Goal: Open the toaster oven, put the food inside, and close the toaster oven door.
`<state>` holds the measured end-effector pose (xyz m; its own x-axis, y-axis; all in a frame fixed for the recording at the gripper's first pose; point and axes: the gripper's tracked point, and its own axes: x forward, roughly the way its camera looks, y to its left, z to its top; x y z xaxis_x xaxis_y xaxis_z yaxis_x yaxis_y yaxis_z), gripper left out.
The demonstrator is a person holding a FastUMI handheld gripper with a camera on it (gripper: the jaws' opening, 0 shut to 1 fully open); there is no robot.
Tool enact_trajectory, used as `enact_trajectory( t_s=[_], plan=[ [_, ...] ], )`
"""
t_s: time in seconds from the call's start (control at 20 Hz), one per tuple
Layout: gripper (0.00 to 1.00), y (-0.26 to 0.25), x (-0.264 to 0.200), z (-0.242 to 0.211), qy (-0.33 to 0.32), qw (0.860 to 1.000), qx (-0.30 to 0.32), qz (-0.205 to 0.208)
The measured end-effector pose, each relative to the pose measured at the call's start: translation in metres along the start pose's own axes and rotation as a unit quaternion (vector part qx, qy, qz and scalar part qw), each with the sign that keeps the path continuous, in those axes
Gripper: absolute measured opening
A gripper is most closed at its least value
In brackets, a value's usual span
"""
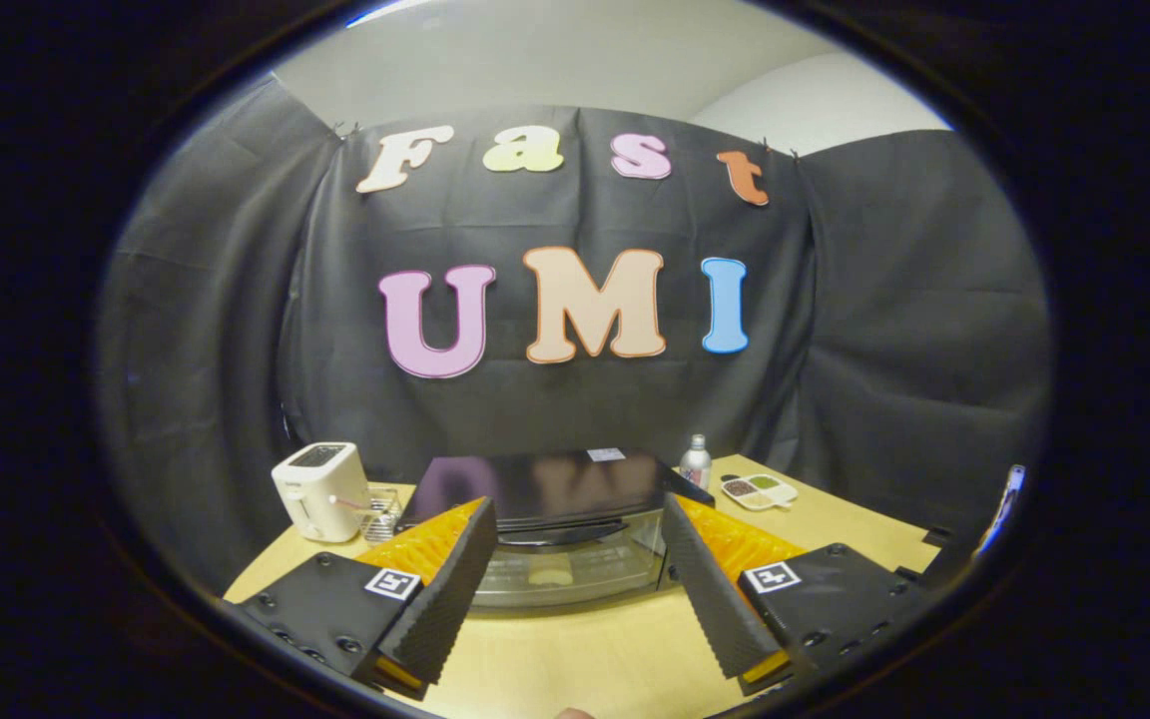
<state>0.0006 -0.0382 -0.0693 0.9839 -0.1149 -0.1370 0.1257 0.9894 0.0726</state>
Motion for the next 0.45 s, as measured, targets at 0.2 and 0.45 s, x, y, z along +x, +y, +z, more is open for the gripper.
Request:
enact_trajectory(
  t_s=[0.2, 0.45],
  plan=[
    [1.00, 0.0035, -0.0075, -0.0032, 0.001, 1.000, 0.010, 0.003],
    [1.00, 0.0069, -0.0099, -0.0041, 0.001, 1.000, 0.009, 0.004]
  ],
)
